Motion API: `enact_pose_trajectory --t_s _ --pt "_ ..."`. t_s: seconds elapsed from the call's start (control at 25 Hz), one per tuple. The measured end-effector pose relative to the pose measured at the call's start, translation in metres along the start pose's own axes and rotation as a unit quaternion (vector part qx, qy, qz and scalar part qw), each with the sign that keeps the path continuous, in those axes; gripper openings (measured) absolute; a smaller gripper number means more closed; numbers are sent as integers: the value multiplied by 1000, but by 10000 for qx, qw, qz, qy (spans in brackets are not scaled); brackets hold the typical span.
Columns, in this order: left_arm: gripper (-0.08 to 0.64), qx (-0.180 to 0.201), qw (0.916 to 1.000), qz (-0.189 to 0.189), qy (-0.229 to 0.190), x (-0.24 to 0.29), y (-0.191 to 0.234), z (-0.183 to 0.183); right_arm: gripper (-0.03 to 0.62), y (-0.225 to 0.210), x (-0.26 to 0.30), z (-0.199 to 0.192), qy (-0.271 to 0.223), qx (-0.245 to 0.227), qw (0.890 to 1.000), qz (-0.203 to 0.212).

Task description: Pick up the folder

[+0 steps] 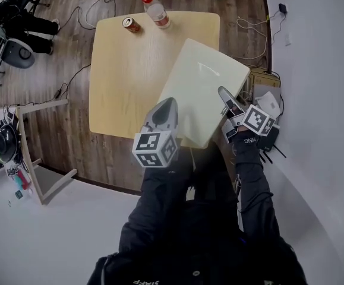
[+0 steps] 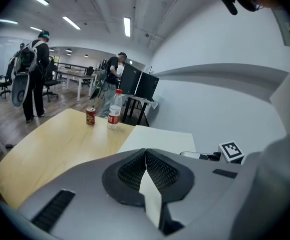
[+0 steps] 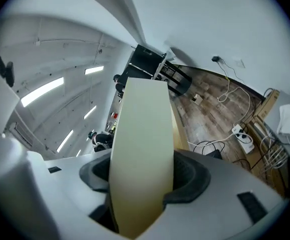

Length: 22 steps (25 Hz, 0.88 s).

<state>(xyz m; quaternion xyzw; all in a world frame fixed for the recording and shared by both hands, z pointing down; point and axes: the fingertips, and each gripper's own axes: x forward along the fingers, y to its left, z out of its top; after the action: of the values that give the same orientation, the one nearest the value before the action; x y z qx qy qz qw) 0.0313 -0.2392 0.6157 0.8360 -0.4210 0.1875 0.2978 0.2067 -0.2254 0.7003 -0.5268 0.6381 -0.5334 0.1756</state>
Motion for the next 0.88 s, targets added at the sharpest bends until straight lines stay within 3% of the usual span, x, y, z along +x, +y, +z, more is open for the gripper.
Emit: enact_pose_trajectory --t_s 0.24,0.4,0.64,0.88 --pt "35 -5 9996 80 -254 -31 -9 34 278 72 -16 15 100 -992 9950 64" --pt "35 8 9986 144 -517 -62 -13 57 278 135 -29 24 7 -1756 9843 206" --pt "34 131 9952 243 -937 -110 -20 92 278 226 -49 24 -170 -3108 9500 233" --pt "35 348 9889 210 -1430 -151 -32 136 278 302 -68 19 -433 -3995 9148 407"
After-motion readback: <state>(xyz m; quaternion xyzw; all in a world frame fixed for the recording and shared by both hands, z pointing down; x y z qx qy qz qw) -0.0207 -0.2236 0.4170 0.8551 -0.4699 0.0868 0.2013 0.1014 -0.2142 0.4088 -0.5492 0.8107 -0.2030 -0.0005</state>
